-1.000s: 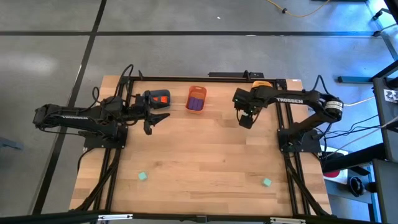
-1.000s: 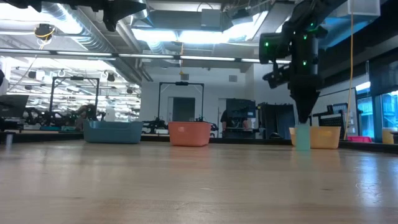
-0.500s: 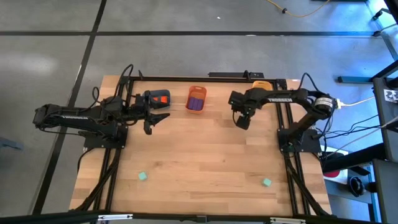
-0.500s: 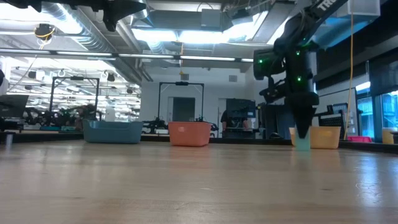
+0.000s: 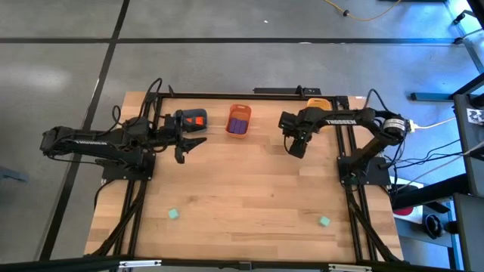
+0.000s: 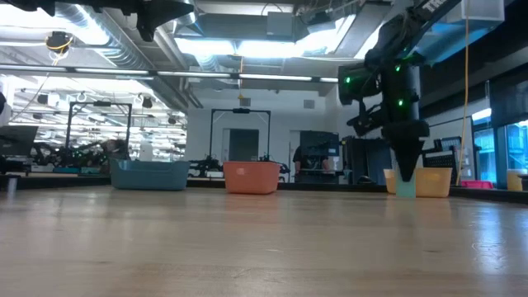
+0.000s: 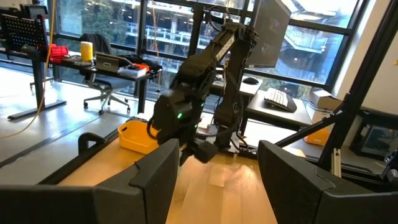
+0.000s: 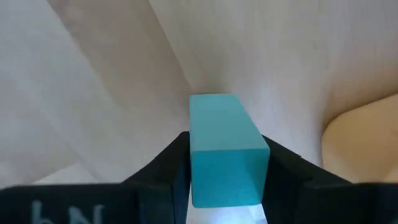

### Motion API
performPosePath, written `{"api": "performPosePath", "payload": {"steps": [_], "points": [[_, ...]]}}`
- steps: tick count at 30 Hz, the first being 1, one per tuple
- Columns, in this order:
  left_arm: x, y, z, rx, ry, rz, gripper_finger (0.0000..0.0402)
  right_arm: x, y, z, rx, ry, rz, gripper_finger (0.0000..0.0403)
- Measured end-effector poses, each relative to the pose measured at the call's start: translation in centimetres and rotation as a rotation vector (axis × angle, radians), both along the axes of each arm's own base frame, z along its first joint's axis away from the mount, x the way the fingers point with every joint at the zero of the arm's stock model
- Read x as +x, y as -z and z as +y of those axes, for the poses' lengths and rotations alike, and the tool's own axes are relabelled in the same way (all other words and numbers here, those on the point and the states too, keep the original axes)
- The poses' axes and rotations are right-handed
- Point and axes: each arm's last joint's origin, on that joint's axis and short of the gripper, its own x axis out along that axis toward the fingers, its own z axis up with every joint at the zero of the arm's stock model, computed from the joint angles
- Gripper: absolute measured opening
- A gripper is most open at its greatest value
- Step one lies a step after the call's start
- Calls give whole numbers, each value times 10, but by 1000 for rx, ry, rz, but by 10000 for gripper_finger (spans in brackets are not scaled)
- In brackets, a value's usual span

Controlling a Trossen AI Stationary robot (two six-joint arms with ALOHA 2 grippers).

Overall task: Sort & place blocks by color
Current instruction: Put the top right blue block into the yellow bin

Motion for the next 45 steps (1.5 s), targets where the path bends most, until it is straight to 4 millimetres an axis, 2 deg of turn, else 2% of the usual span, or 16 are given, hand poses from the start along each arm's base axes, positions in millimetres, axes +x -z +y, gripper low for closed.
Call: {"api": "performPosePath", "payload": {"steps": [5,8,14,20,24,39,42,45], "points": [[0,0,0,0,0,0,211,-1,-30,20,3,27,-180,137],[0,0,0,0,0,1,211,5,-54,39,-7,46,-391,137],[0,0,0,0,0,3,211,31,-100,89,18,-10,-921,137],[0,1,0,0,1,6,211,50,-128,122,-30,-105,-1266,137],[0,1,0,0,0,6,211,52,-135,128,-68,-107,-1337,137],[0,1,0,1,8,6,211,51,-135,128,-73,-104,-1332,137],[0,1,0,1,8,6,211,46,-138,127,-82,-103,-1321,137],[0,0,0,4,8,5,211,32,-144,121,-158,-67,-1285,137]]}}
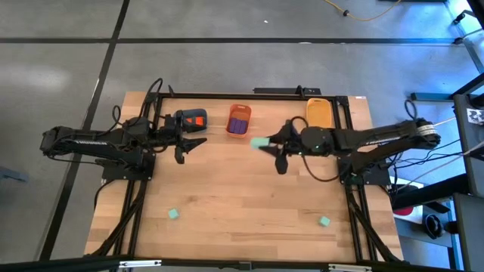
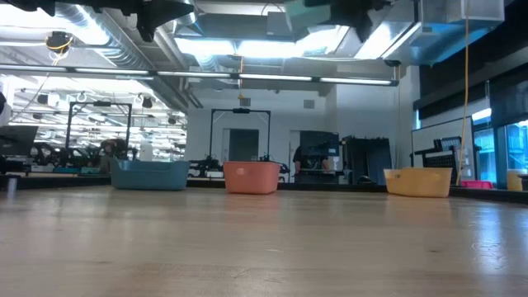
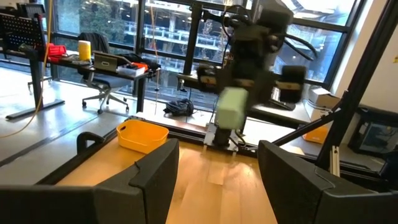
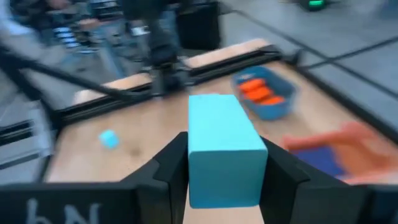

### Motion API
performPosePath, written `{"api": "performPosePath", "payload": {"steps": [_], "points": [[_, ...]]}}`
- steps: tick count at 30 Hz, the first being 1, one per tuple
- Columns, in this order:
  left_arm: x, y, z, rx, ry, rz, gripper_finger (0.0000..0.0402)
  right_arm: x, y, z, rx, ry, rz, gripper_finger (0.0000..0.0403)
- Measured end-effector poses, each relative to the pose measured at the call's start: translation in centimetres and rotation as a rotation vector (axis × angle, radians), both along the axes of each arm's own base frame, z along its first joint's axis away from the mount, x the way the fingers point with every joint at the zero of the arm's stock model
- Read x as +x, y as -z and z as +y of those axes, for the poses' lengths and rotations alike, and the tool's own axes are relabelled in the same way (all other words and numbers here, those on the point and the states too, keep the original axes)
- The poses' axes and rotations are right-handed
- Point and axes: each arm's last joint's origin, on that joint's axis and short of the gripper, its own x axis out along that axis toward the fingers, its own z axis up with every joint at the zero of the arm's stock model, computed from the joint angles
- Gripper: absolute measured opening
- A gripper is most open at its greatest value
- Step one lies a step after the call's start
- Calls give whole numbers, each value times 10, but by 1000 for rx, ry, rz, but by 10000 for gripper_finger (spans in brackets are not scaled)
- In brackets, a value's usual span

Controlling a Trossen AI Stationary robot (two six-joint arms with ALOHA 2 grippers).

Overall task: Sort & place blocks by color
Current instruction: Put the top right blue block into the yellow bin

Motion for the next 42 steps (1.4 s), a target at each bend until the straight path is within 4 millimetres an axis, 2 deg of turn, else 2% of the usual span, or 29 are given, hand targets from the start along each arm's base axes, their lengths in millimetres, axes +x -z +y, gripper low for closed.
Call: {"api": "performPosePath", "payload": {"steps": [5,9,12,14,18,23,27,34,42], "points": [[0,0,0,0,-4,1,211,-25,-20,-36,-8,219,128,137],[0,0,0,24,-6,5,211,-36,-32,-80,5,418,391,137],[0,0,0,26,-7,8,211,-48,-28,-120,61,578,612,137],[0,0,0,26,-7,6,211,-58,-17,-146,141,654,742,137],[0,0,0,26,-7,6,211,-83,18,-193,355,733,932,137],[0,0,1,23,-32,5,211,-109,67,-237,609,782,1007,137],[-1,0,2,17,-87,2,211,-116,96,-260,686,827,1052,137],[-1,0,3,13,-123,3,211,-104,130,-286,698,946,995,137],[-1,0,4,13,-124,2,211,-102,144,-294,704,998,979,137]]}}
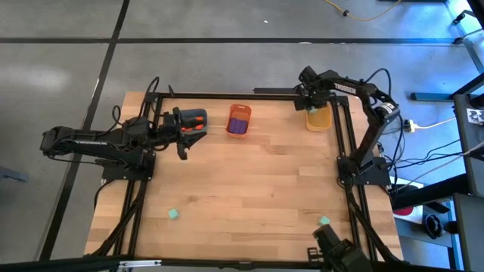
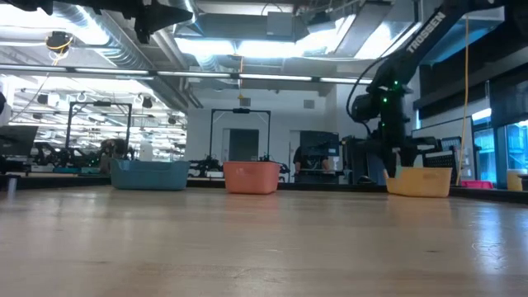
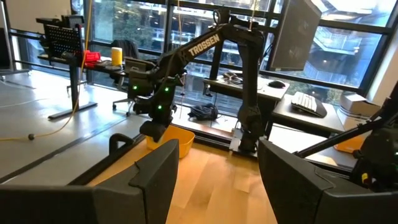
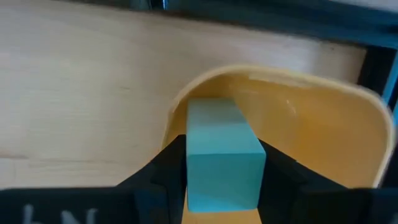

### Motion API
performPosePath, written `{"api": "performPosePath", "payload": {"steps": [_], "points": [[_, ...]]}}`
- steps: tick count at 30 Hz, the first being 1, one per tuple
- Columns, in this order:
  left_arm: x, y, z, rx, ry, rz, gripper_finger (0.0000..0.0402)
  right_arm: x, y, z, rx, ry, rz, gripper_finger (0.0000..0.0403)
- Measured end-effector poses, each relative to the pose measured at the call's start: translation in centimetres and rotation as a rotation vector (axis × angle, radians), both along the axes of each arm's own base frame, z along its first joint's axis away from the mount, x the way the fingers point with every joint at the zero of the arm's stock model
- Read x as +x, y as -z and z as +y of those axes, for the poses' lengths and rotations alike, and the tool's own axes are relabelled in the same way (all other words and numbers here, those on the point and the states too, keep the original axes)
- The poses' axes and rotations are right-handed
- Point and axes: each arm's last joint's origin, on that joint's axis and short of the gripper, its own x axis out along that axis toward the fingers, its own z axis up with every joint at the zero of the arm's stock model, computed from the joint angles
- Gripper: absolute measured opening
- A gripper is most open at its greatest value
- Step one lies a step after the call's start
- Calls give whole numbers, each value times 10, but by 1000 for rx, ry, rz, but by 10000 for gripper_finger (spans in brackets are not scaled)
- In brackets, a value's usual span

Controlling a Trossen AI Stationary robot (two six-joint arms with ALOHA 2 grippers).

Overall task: Sort & place blocks by color
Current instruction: Put the top right blue block into the yellow bin, then put the right blue block into the yellow bin

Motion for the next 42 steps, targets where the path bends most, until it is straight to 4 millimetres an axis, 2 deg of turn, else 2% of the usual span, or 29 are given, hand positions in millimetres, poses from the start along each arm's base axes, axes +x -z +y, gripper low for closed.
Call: {"api": "performPosePath", "payload": {"steps": [6,12,15,20,25,30,36,39,42], "points": [[0,0,0,0,0,0,211,-6,1,-2,24,51,-10,141],[0,0,0,0,-1,0,211,-7,2,-3,29,42,-19,257],[0,0,0,-1,-11,-1,211,-7,-2,-3,44,13,-8,302],[0,0,0,-2,-14,0,211,-5,-25,-6,20,-65,-9,326],[0,0,0,-7,-14,-2,211,-4,-70,2,-109,-152,-93,321],[0,0,0,-12,9,-4,211,2,-129,40,-281,-313,-320,313],[1,0,-4,-67,160,-18,211,23,-196,113,-396,-673,-801,312],[1,0,-7,-84,248,-18,211,33,-218,153,-421,-808,-955,312],[1,0,-8,-82,289,-15,211,41,-229,189,-436,-886,-1017,312]]}}
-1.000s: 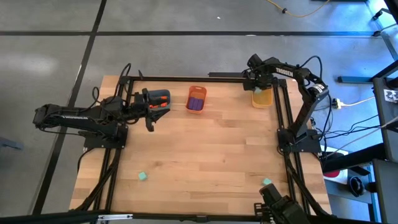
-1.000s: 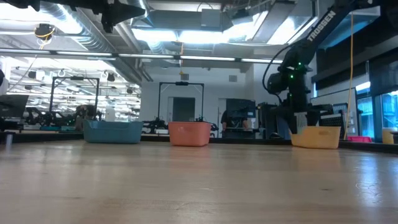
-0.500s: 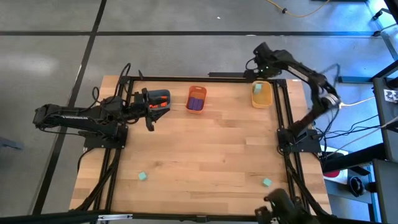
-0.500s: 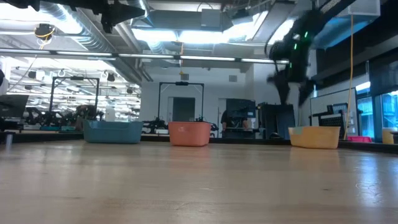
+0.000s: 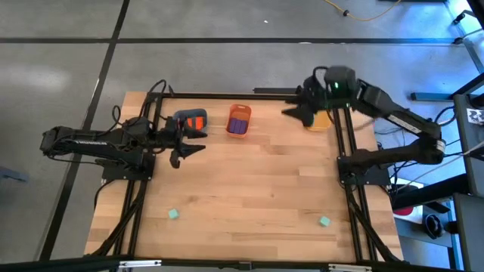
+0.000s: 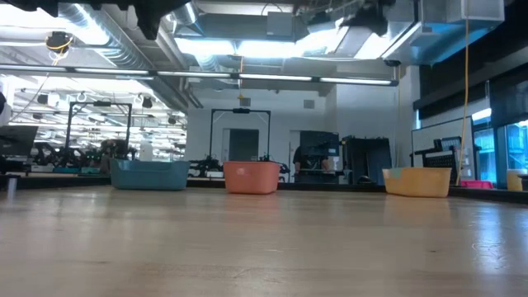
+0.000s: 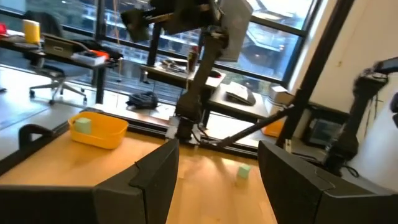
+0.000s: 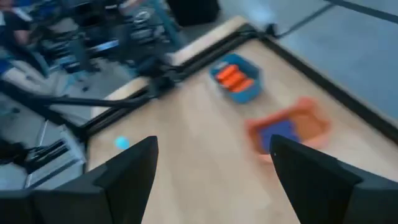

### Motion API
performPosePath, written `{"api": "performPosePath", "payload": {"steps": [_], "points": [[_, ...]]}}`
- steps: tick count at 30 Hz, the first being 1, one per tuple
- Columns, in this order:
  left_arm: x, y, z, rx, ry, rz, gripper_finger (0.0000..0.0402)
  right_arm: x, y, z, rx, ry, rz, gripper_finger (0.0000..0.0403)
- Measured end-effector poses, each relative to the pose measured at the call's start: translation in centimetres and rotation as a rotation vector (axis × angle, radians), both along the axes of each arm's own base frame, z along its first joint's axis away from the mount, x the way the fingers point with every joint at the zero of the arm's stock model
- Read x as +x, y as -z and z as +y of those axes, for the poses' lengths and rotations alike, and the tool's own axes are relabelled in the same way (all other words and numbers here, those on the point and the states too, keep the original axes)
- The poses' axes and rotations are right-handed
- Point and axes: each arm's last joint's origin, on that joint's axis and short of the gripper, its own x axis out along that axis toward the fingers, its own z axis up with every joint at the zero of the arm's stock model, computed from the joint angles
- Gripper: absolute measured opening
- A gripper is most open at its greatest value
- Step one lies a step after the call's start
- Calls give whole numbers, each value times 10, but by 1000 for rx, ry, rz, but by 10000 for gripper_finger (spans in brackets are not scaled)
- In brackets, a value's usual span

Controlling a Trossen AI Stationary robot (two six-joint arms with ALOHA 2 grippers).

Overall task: Sort & place blocks by color
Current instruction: Put the right blue block into the yellow bin

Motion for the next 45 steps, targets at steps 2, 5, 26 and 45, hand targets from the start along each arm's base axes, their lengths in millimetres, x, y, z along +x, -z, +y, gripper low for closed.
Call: {"api": "performPosePath", "payload": {"steps": [2,5,26,45], "points": [[0,0,0,0,3,0,211,5,-1,20,-16,-20,6,312],[0,0,0,1,-3,-4,211,12,2,45,-59,-31,23,312],[0,2,2,1,-66,21,211,36,92,80,-94,-241,-313,312],[1,6,2,-1,-84,67,211,36,92,82,-236,-320,-324,312]]}}
